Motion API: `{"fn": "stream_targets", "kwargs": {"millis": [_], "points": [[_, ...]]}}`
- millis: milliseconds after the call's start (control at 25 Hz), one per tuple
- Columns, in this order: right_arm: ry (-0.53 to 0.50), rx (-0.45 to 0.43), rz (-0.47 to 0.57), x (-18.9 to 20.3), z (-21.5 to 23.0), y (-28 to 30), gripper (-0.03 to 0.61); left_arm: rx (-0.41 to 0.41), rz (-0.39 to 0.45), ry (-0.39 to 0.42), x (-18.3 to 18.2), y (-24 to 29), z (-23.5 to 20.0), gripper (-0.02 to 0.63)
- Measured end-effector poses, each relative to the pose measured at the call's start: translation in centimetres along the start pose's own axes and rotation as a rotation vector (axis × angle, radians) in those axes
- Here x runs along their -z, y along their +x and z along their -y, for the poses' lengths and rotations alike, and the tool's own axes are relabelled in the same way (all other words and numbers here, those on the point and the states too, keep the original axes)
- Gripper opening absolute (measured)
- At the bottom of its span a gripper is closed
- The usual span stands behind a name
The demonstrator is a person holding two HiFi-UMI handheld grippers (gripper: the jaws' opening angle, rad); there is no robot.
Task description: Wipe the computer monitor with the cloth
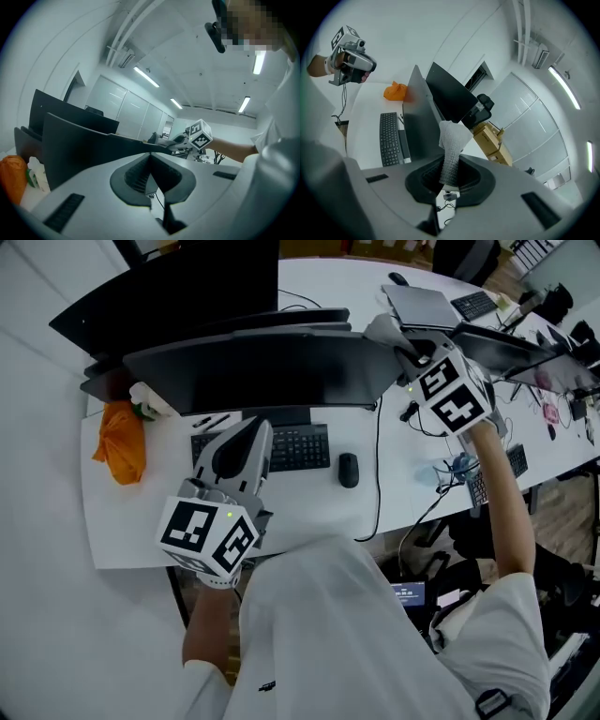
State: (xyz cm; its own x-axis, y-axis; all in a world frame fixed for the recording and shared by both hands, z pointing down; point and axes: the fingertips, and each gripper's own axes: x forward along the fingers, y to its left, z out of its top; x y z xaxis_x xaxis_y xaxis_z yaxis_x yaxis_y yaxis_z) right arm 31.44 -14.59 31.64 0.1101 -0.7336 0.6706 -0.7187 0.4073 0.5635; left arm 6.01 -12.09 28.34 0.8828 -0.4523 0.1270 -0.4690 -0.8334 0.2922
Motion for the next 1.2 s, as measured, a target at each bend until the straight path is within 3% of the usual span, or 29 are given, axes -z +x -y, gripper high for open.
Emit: {"fn": "stream_targets", "kwargs": {"millis": [640, 1200], "points": [[-0.076, -0.127, -0.013, -8.2, -4.1, 2.0, 0.031, -0.062, 0.047, -0.03, -0.4, -4.5, -2.8, 0.02], [-0.178, -0.164, 0.011, -16.4, -7.0, 3.7, 0.031, -0.126, 0.09, -0.069, -0.6, -9.0, -6.4, 0.019]]}}
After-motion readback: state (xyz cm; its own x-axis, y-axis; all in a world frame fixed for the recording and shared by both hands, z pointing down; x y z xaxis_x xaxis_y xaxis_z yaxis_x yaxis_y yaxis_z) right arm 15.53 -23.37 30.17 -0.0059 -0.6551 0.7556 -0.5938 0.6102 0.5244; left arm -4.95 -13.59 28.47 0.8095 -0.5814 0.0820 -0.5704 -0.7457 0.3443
